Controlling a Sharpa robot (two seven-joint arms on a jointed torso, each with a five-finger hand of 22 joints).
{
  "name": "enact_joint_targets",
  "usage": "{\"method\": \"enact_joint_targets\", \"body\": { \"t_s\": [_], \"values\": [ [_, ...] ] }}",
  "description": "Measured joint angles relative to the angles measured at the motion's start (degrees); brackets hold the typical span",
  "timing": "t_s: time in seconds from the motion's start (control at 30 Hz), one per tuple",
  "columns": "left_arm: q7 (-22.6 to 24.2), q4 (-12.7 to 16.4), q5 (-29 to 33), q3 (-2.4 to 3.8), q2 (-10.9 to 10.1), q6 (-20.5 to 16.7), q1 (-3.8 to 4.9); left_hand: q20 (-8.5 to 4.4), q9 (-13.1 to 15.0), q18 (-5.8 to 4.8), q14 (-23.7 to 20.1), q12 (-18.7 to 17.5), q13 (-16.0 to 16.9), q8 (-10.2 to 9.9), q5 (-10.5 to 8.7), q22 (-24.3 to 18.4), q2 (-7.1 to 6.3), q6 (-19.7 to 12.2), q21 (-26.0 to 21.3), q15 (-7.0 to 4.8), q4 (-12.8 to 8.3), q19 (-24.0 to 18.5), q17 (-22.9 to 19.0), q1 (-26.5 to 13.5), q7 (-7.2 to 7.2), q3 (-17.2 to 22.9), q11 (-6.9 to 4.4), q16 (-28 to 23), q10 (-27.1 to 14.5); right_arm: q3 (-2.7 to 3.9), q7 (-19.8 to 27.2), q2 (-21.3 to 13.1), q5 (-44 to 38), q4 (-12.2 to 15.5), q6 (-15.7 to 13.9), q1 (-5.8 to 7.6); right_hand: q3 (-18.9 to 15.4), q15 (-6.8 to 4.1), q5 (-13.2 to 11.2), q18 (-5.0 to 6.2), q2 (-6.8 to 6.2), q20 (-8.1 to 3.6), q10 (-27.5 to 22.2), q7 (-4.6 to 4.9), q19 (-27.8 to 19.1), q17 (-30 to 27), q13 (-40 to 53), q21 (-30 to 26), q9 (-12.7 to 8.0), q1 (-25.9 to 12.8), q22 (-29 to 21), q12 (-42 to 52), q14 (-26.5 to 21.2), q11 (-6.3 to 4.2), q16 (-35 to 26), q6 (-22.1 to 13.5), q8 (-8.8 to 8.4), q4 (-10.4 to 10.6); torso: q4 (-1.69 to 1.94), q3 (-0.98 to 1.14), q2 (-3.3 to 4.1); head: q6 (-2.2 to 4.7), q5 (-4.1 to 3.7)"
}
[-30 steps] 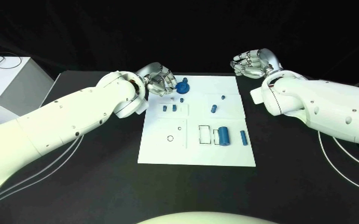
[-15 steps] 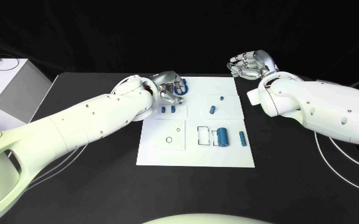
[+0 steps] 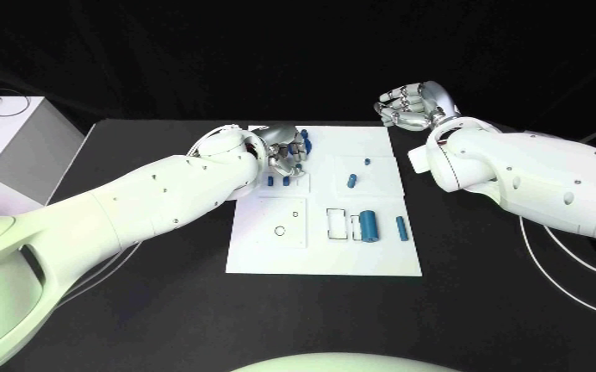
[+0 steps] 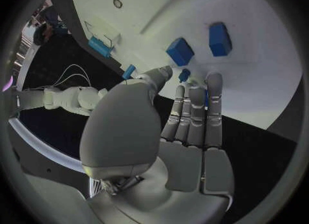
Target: Assemble the parts on the task board
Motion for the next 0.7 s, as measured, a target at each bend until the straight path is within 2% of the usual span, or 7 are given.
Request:
{"method": "enact_joint_targets", "body": {
  "t_s": [0.3,0.37,0.7],
  "values": [
    [-0.90,-0.75,-1.24,-0.05,0.98,0.15,0.01,-0.03,-0.76,0.00,0.00,0.00,-0.49,-0.67,0.00,1.70,0.92,1.81,1.45,0.00,-0.12,0.03,-0.34,0.92,-0.03,1.96,-0.33,1.73,1.12,0.00,0.00,-0.04,-0.03,0.17,0.00,0.01,0.00,0.00,0.00,0.00,0.00,0.00,0.00,0.00,0.00,-0.10,0.00,0.00,0.00,0.00,-0.10,-0.22,0.00,0.00,-0.22,0.00,0.00,0.00,0.00,-0.01,0.04,-0.17,-0.14],
    [-1.17,-0.90,-1.42,-0.07,1.01,0.18,0.01,-0.41,-0.96,0.00,0.35,0.00,-0.67,-0.79,0.00,2.48,1.34,2.55,2.33,-0.35,-0.30,0.40,-0.20,1.44,0.09,3.05,-0.32,2.55,1.72,0.00,0.00,-0.06,-0.04,0.18,0.00,0.01,0.00,0.00,0.00,0.00,0.00,0.00,0.00,0.00,0.00,-0.10,0.00,0.00,0.00,0.00,-0.10,-0.22,0.00,0.00,-0.22,0.00,0.00,0.00,0.00,0.00,0.05,-0.20,-0.16],
    [-2.04,-1.06,-1.60,-0.07,1.25,0.49,0.01,-0.42,-1.59,-0.01,1.76,-0.85,-1.46,-1.41,0.00,5.15,1.60,4.88,4.83,-0.93,-1.62,1.03,1.01,2.68,-0.02,6.87,-0.83,4.88,3.88,0.00,0.00,0.08,-0.05,0.15,0.01,0.01,0.00,0.00,0.00,0.00,0.00,0.00,0.00,0.00,0.00,-0.10,0.00,0.00,-0.05,0.00,-0.10,-0.22,0.00,0.00,-0.22,0.00,0.00,0.00,0.04,0.02,0.05,-0.35,-0.21]
  ]
}}
